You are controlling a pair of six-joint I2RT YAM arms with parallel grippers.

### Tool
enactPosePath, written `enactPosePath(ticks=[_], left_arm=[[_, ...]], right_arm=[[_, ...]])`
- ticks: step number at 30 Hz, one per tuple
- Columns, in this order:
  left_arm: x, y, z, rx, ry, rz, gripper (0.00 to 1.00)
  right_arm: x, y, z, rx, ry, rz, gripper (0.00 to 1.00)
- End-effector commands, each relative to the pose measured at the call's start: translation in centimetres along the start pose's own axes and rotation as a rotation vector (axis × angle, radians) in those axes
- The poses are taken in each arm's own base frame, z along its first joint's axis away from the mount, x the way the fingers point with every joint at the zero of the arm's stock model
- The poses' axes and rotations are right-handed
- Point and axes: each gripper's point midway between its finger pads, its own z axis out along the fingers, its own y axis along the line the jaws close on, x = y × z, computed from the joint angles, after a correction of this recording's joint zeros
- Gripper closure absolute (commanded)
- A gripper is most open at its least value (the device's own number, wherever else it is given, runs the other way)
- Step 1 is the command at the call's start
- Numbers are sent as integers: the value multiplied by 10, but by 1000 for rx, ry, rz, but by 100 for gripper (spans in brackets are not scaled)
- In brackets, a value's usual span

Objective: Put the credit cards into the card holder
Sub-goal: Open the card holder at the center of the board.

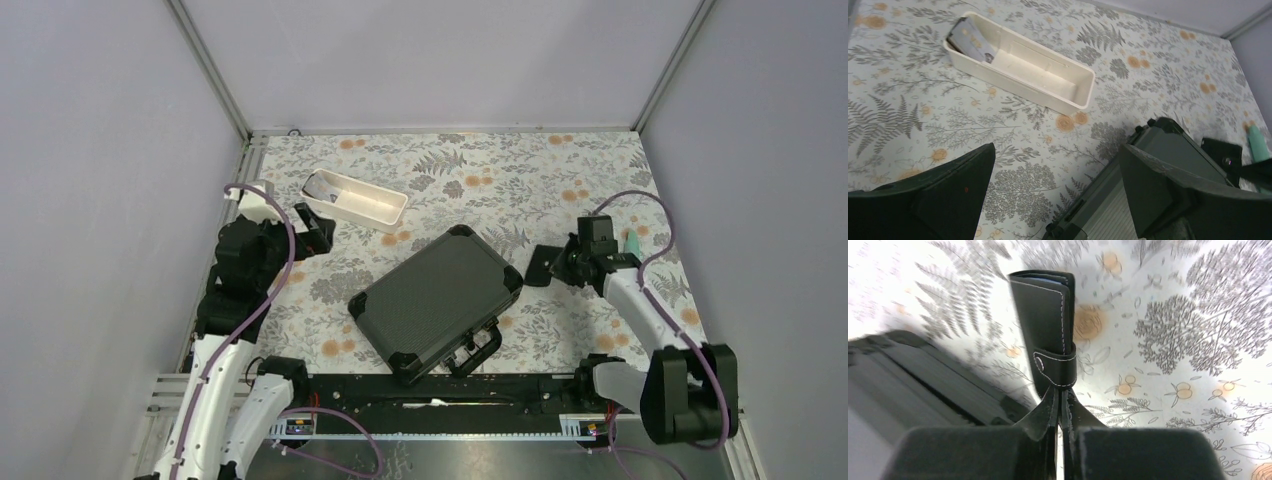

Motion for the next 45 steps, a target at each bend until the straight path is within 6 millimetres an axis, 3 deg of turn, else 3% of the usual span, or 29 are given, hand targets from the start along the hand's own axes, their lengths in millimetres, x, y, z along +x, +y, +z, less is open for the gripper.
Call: enactPosePath(ticks=[1,6,10,12,17,21,24,28,32,34,36,39,45], left_arm=[[-20,-41,-4,170,-41,49,1],[-18,-93,-18,373,-15,-1,1],[-10,-136,-30,546,37,-36,1],[-2,-160,-38,644,74,-66,1],[1,-206,-63,882,101,-217,1],[8,-223,-69,946,125,-265,1],[13,-225,-66,938,135,-263,1],[12,-212,-61,859,110,-232,1],[11,-211,-64,859,101,-231,2],[13,-216,-66,891,127,-232,10],[15,-219,-66,902,143,-234,24],[13,-221,-68,920,131,-255,39],[10,-228,-74,996,115,-315,43]], right_arm=[[-56,22,-32,-61,-256,29,100],[-91,37,-81,-117,-430,0,100],[-99,84,-125,-361,-476,-103,100],[-90,117,-148,-555,-450,-174,100],[-45,186,-195,-949,-288,-357,100],[0,234,-232,-1134,-246,-520,100],[28,257,-256,-1310,-163,-562,100],[50,268,-275,-1440,-83,-595,100],[63,270,-280,-1487,-26,-617,100],[66,271,-286,-1523,-14,-622,100],[68,270,-288,-1543,1,-622,100],[73,268,-287,-1548,33,-631,100],[85,262,-283,-1550,112,-658,100]])
